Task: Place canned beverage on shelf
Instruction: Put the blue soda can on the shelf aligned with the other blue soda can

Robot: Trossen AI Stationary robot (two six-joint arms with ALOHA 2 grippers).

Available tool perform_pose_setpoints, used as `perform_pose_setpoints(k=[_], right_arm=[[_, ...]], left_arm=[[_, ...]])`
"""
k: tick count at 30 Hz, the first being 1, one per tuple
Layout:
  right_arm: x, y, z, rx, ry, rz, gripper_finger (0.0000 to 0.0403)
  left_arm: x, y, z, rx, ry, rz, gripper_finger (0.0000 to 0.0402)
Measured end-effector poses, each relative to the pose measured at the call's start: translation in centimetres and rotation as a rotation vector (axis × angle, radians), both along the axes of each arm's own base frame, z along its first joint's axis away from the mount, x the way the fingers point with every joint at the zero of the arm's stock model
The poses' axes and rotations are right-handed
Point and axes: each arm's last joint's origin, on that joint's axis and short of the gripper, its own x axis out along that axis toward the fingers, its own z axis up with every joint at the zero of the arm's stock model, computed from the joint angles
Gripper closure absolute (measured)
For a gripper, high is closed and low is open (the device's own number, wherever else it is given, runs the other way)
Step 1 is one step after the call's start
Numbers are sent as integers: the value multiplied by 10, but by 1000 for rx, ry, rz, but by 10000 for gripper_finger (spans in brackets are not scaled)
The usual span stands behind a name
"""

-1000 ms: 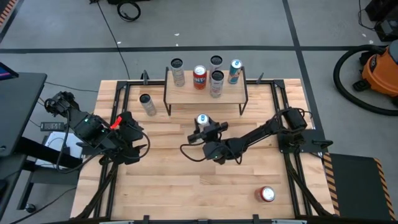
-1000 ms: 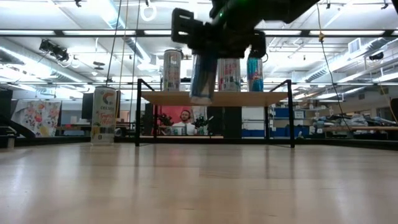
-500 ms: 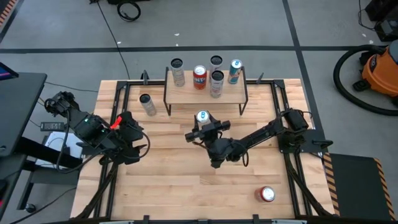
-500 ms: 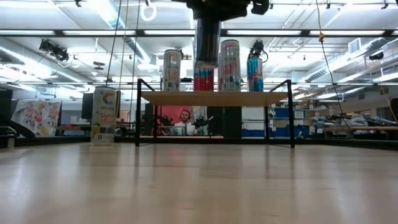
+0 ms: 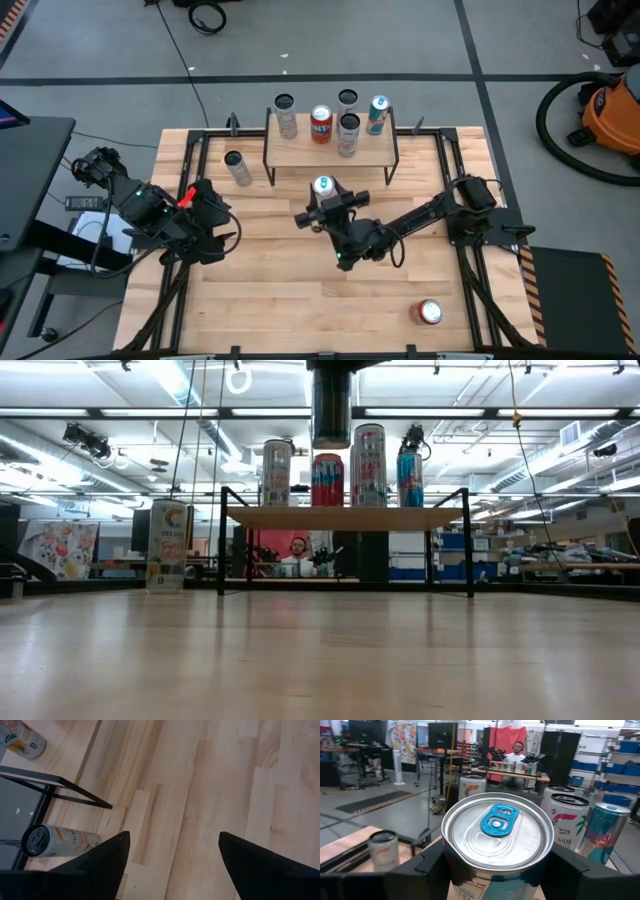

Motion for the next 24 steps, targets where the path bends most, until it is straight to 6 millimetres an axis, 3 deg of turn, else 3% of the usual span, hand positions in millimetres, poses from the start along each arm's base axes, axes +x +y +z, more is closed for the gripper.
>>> perform_pose_setpoints(k=[4, 8, 12, 21, 24], right_arm=[[-6, 16, -6, -5, 10, 42, 163], [-10, 18, -11, -5, 10, 52, 163], [-22, 5, -10, -1, -1, 32, 163], [-75, -31, -7, 52, -150, -12, 163], [-87, -42, 3, 56, -168, -33, 163]], left_arm=[[0, 0, 0, 0, 1, 0, 86], [0, 0, 0, 3, 6, -1, 86], [-1, 0, 0, 2, 8, -1, 86], [0, 0, 0, 1, 8, -1, 86], [0, 0, 0, 1, 7, -1, 86]])
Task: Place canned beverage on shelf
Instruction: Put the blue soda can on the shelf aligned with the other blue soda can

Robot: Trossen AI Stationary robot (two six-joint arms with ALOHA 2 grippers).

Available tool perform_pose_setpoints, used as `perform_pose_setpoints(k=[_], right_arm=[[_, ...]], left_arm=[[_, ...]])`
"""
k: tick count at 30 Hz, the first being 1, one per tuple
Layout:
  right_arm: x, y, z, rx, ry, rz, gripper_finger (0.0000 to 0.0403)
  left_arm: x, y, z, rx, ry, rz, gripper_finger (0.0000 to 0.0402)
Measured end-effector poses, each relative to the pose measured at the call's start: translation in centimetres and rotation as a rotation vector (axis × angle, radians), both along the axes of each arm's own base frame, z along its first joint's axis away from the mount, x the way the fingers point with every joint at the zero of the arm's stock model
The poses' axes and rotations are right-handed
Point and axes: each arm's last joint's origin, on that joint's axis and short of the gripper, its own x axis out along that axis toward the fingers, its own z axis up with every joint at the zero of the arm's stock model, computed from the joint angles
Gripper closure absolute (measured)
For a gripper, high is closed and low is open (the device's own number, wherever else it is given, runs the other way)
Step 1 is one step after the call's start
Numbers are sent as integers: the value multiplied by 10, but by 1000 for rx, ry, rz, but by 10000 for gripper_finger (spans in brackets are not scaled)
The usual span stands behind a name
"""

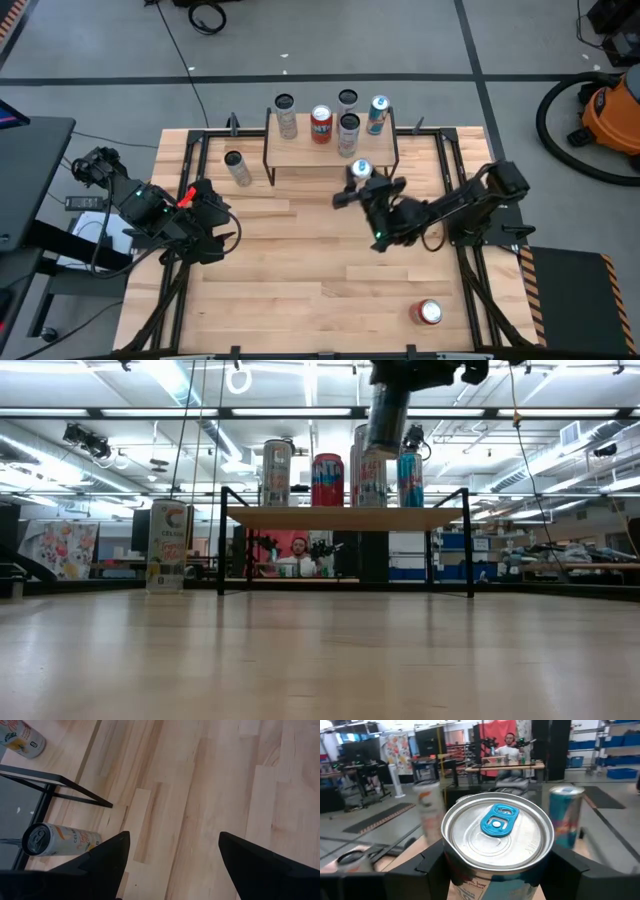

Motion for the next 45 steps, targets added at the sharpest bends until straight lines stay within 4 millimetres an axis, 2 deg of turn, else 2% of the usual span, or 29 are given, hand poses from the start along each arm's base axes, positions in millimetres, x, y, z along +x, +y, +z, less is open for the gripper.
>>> perform_pose_setpoints(k=[8, 13, 22, 26, 30, 45], right_arm=[[-17, -19, 29, -35, 122, -42, 163], [-23, -29, 38, -38, 135, -66, 163], [-21, -55, 39, -30, 125, -152, 163], [-25, -64, 28, -26, 100, -176, 163], [-34, -67, 18, -7, 22, -187, 163], [-37, -78, 18, -17, 84, -225, 163]], left_arm=[[0, 0, 0, -4, -2, 6, 86], [0, 0, 0, -11, -6, 15, 86], [1, -1, 1, -22, -21, 15, 86], [1, -1, 1, -22, -21, 15, 86], [1, -1, 1, -19, -19, 11, 86], [1, -1, 1, -31, -25, 27, 86]])
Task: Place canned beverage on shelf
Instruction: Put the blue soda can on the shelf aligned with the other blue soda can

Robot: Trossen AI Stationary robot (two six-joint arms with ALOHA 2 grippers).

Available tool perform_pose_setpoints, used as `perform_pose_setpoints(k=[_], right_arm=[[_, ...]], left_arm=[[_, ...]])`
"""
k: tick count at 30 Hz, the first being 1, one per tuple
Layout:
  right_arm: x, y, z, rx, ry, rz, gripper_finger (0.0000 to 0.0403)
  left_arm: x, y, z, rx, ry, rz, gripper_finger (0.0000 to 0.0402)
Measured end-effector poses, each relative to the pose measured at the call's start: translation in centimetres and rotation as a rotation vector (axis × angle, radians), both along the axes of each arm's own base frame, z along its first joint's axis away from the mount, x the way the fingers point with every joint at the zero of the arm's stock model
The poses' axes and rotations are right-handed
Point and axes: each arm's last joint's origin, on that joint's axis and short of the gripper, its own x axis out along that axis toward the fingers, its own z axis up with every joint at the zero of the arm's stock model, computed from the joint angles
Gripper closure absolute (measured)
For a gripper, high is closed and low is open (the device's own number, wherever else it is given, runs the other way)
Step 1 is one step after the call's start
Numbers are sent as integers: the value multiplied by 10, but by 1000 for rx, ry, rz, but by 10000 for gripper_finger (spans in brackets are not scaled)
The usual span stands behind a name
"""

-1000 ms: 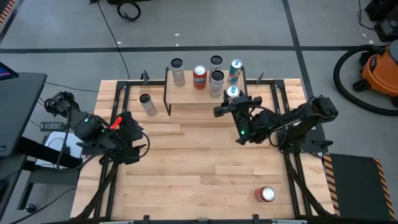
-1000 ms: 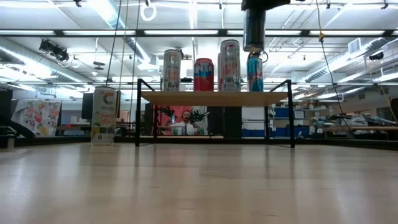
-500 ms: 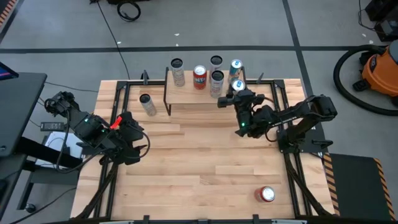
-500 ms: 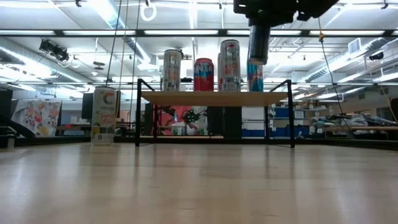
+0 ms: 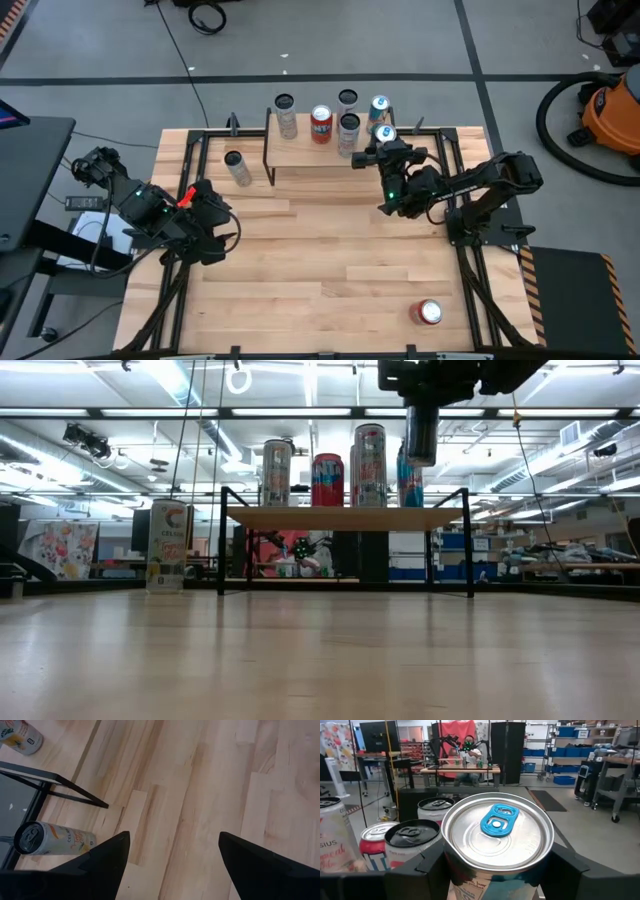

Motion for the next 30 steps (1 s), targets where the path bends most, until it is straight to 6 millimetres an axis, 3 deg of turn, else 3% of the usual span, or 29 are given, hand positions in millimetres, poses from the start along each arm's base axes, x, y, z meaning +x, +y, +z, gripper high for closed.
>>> perform_pose_setpoints(k=[12, 30], right_arm=[[-5, -4, -25, -1, -5, -10, 159], [0, -8, -32, -2, 8, -27, 157]], left_arm=[[0, 0, 0, -5, -3, 6, 86], [0, 0, 0, -4, -4, 5, 86]])
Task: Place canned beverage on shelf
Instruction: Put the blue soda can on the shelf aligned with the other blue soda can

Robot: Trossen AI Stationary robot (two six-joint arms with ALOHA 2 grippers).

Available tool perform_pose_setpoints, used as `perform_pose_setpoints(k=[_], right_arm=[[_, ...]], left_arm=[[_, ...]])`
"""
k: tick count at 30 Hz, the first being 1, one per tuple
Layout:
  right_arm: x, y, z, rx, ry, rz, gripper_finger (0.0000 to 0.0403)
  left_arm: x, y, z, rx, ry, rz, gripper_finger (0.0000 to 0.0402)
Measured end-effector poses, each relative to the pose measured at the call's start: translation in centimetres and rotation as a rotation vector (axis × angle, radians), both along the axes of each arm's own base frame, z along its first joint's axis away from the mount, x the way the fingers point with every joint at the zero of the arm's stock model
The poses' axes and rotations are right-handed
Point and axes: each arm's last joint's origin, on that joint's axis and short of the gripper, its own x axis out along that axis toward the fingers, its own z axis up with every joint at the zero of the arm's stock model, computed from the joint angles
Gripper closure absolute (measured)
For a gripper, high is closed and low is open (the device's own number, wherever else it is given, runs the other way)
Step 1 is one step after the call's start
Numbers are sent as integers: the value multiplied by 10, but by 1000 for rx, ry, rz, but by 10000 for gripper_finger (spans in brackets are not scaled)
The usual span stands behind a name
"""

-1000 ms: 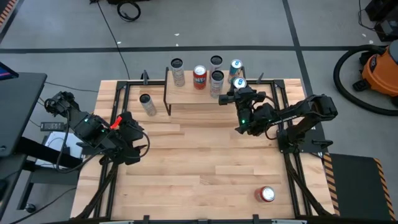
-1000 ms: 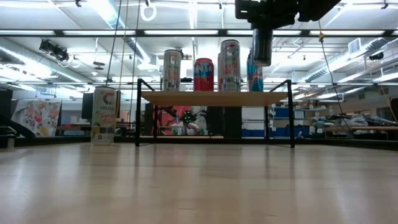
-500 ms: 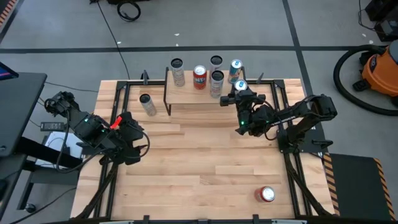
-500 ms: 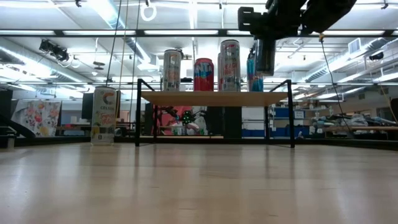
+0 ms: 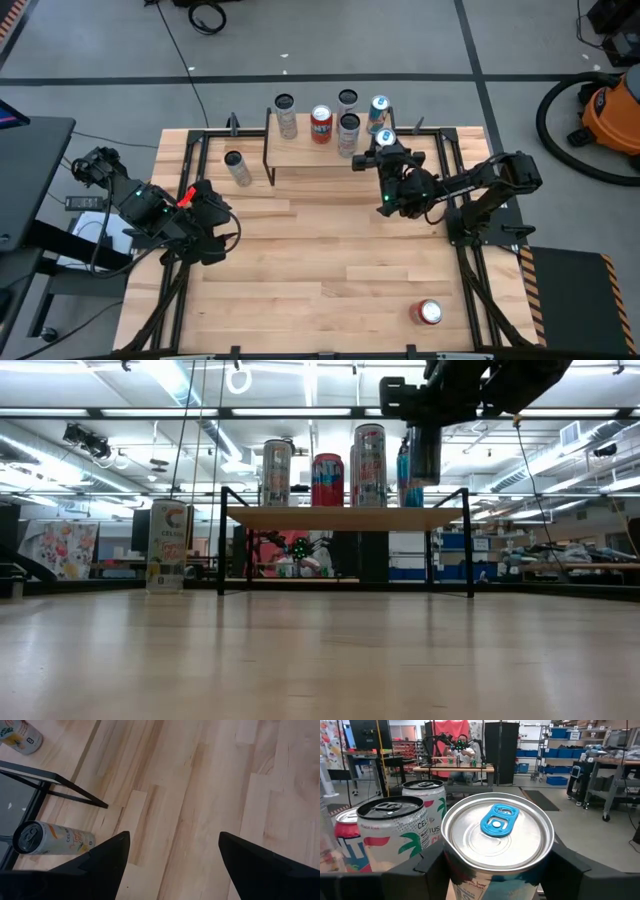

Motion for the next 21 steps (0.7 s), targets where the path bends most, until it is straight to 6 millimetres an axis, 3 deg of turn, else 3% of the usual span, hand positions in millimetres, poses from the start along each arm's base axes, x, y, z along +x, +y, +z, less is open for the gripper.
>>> perform_pose_setpoints(k=[14, 21], right_arm=[[6, 0, -8, -1, 18, 1, 156], [-3, -4, -26, 0, -19, -11, 156]], left_arm=[[0, 0, 0, 1, 0, -2, 86], [0, 0, 0, 2, 1, -3, 86]])
